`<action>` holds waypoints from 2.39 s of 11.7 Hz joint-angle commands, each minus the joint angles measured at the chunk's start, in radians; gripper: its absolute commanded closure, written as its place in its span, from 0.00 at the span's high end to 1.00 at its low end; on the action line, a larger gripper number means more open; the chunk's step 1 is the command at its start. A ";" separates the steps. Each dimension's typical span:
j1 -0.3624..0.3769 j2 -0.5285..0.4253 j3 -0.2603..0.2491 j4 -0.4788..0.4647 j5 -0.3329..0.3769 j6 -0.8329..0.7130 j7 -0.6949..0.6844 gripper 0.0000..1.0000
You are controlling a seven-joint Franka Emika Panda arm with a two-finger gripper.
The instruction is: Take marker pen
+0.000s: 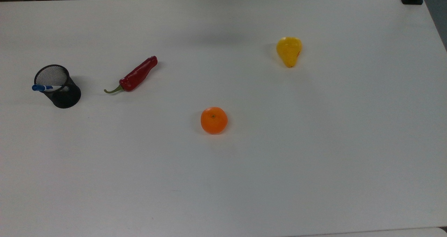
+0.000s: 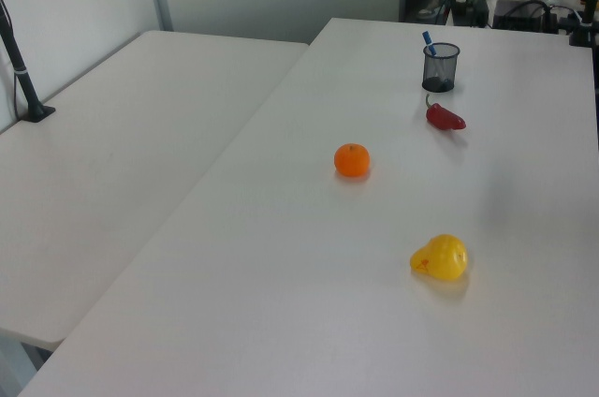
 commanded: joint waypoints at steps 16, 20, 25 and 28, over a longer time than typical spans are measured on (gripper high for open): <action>-0.035 0.020 -0.151 -0.034 -0.006 0.474 -0.018 1.00; -0.035 0.061 -0.219 -0.083 0.002 0.637 -0.016 0.95; -0.072 0.155 -0.239 -0.113 0.004 0.819 -0.024 0.71; -0.090 0.181 -0.244 -0.153 0.004 0.916 -0.030 0.64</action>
